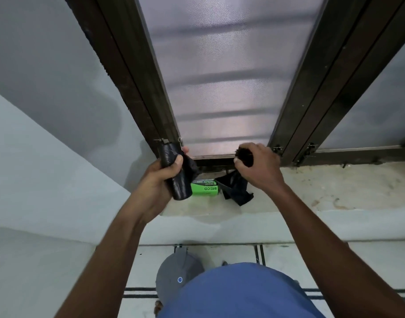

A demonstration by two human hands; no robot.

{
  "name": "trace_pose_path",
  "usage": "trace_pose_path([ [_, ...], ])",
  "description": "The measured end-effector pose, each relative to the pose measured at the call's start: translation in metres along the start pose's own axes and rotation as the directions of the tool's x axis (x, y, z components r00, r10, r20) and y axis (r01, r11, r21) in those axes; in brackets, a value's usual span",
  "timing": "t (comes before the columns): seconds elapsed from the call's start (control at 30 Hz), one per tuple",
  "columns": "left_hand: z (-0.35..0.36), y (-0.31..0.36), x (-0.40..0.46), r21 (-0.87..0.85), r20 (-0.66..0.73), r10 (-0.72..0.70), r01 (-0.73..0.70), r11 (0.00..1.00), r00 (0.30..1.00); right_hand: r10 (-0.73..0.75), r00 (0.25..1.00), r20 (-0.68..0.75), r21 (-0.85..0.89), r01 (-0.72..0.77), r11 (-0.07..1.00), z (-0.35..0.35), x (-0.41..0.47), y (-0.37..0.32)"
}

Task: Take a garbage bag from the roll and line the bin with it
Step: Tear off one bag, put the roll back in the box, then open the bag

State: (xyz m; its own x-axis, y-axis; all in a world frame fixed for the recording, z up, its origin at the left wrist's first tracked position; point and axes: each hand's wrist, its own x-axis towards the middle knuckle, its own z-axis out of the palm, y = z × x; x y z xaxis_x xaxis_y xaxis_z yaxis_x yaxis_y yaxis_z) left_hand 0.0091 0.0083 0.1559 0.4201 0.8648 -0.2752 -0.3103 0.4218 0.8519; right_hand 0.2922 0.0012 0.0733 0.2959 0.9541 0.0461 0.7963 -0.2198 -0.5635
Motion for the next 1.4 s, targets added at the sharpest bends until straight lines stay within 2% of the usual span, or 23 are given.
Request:
trace_pose_path([
  [0.13, -0.002, -0.013, 0.006, 0.075, -0.005, 0.014, -0.014, 0.997, 1.000, -0.030, 0.994, 0.106, 0.086, 0.021, 0.996, -0.004, -0.009, 0.003],
  [0.27, 0.002, -0.022, 0.008, 0.114, -0.069, 0.042, -0.034, 0.993, 0.997, 0.086, 0.994, -0.064, 0.122, -0.078, 0.989, -0.005, -0.016, 0.013],
  [0.33, 0.005, -0.025, 0.007, 0.202, -0.087, 0.068, -0.050, 0.978, 0.994, 0.118, 0.991, -0.065, 0.113, -0.110, 0.987, -0.006, -0.017, 0.020],
  [0.4, 0.004, -0.026, 0.006, 0.278, -0.081, 0.092, -0.067, 0.958, 0.992, 0.102, 0.993, 0.054, 0.097, -0.107, 0.990, -0.007, -0.018, 0.025],
  [0.47, 0.002, -0.027, 0.004, 0.273, -0.077, 0.098, -0.074, 0.959, 0.992, 0.081, 0.975, 0.205, 0.047, -0.093, 0.995, -0.006, -0.024, 0.023],
  [0.5, 0.002, -0.027, 0.003, 0.251, -0.098, 0.095, -0.068, 0.966, 0.991, 0.080, 0.972, 0.222, -0.007, -0.080, 0.997, -0.004, -0.029, 0.020],
  [0.57, 0.003, -0.026, 0.000, 0.184, -0.165, 0.079, -0.048, 0.982, 0.983, 0.027, 0.995, 0.097, -0.066, -0.021, 0.998, -0.004, -0.038, 0.009],
  [0.6, 0.003, -0.026, -0.001, 0.148, -0.176, 0.062, -0.036, 0.988, 0.982, -0.009, 1.000, 0.016, -0.014, 0.009, 1.000, -0.007, -0.044, 0.000],
  [0.63, 0.003, -0.026, -0.003, 0.119, -0.179, 0.047, -0.025, 0.993, 0.983, -0.018, 1.000, -0.017, 0.116, 0.020, 0.993, -0.010, -0.049, -0.011],
  [0.67, 0.003, -0.026, -0.005, 0.097, -0.171, 0.035, -0.019, 0.995, 0.985, 0.006, 1.000, 0.027, 0.309, -0.015, 0.951, -0.015, -0.054, -0.024],
  [0.73, 0.004, -0.025, -0.010, 0.083, -0.146, 0.012, 0.000, 0.997, 0.989, 0.036, 0.948, 0.315, 0.656, -0.245, 0.714, -0.023, -0.063, -0.053],
  [0.77, 0.004, -0.025, -0.012, 0.094, -0.133, -0.001, 0.014, 0.995, 0.991, 0.001, 0.897, 0.442, 0.724, -0.357, 0.590, -0.025, -0.065, -0.061],
  [0.8, 0.004, -0.025, -0.014, 0.106, -0.122, -0.014, 0.027, 0.994, 0.992, -0.049, 0.855, 0.516, 0.745, -0.420, 0.518, -0.026, -0.067, -0.066],
  [0.87, 0.002, -0.024, -0.020, 0.129, -0.117, -0.032, 0.047, 0.990, 0.993, -0.134, 0.822, 0.554, 0.766, -0.440, 0.468, -0.025, -0.069, -0.070],
  [0.97, -0.004, -0.023, -0.027, 0.193, -0.130, -0.027, 0.052, 0.980, 0.991, -0.191, 0.850, 0.491, 0.816, -0.373, 0.442, -0.021, -0.072, -0.069],
  [1.03, -0.008, -0.022, -0.032, 0.203, -0.127, -0.035, 0.060, 0.977, 0.991, -0.175, 0.882, 0.438, 0.842, -0.335, 0.423, -0.019, -0.075, -0.069],
  [1.17, -0.015, -0.025, -0.042, 0.198, -0.127, -0.030, 0.055, 0.979, 0.991, -0.150, 0.911, 0.385, 0.830, -0.271, 0.487, -0.016, -0.081, -0.077],
  [1.33, -0.027, -0.034, -0.052, 0.220, -0.250, 0.037, 0.020, 0.975, 0.968, -0.079, 0.919, 0.386, 0.834, -0.311, 0.456, -0.017, -0.087, -0.081],
  [1.4, -0.030, -0.037, -0.056, 0.211, -0.246, 0.036, 0.017, 0.977, 0.969, -0.055, 0.913, 0.404, 0.829, -0.340, 0.445, -0.017, -0.089, -0.083],
])
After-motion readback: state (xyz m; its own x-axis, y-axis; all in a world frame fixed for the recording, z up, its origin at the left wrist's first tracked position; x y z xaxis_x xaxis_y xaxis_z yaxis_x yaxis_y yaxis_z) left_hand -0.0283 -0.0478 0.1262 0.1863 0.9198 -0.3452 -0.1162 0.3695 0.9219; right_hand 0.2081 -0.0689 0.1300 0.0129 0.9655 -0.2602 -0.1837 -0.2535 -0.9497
